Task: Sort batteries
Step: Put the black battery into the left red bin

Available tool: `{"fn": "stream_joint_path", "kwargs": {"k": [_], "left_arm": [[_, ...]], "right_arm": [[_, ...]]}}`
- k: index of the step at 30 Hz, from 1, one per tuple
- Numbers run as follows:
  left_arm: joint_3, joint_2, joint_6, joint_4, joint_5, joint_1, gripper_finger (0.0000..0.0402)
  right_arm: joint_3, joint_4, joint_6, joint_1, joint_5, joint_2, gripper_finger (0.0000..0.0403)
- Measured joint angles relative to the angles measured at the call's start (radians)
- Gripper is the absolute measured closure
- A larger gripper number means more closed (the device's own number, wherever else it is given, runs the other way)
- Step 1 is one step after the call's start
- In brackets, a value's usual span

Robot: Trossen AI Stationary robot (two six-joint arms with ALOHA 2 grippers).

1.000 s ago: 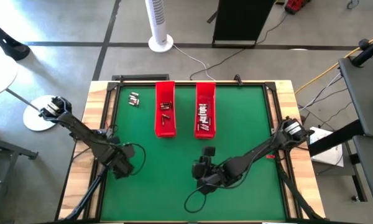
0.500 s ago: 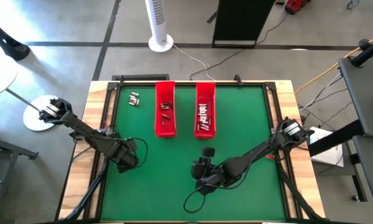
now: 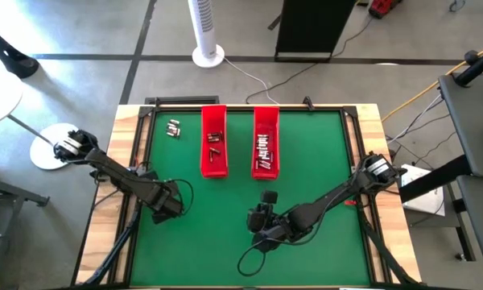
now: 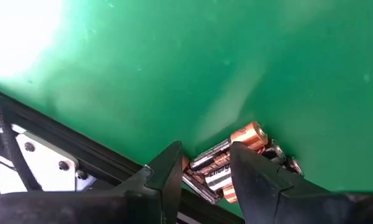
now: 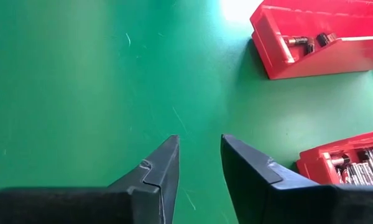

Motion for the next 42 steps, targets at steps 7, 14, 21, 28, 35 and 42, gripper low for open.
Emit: {"fn": "stream_joint_path", "kwargs": {"k": [7,14,21,28,35,42], "left_arm": [[0.015,0.005,0.028,0.025,0.047,0.000,0.0286],[0.016,0.005,0.031,0.035,0.043,0.000,0.0286],[0.015,0.005,0.031,0.033,0.037,0.000,0.0286],[-0.005,0.005,0.010,0.041,0.022,0.001,0.0286],[-0.058,0.002,-0.003,0.131,0.038,0.002,0.0286],[-0.066,0.001,-0.002,0.149,0.038,0.003,0.0307]], "right_arm": [[0.000,-0.001,0.005,0.002,0.000,0.000,0.0284],[0.000,-0.001,0.005,0.004,0.000,0.000,0.0297],[0.000,-0.001,0.005,0.008,0.000,0.000,0.0310],[0.000,-0.001,0.024,0.009,0.000,0.000,0.0301],[0.000,-0.001,0.039,0.011,0.000,0.000,0.0289],[0.000,0.004,0.039,0.011,0.000,0.000,0.0284]]}}
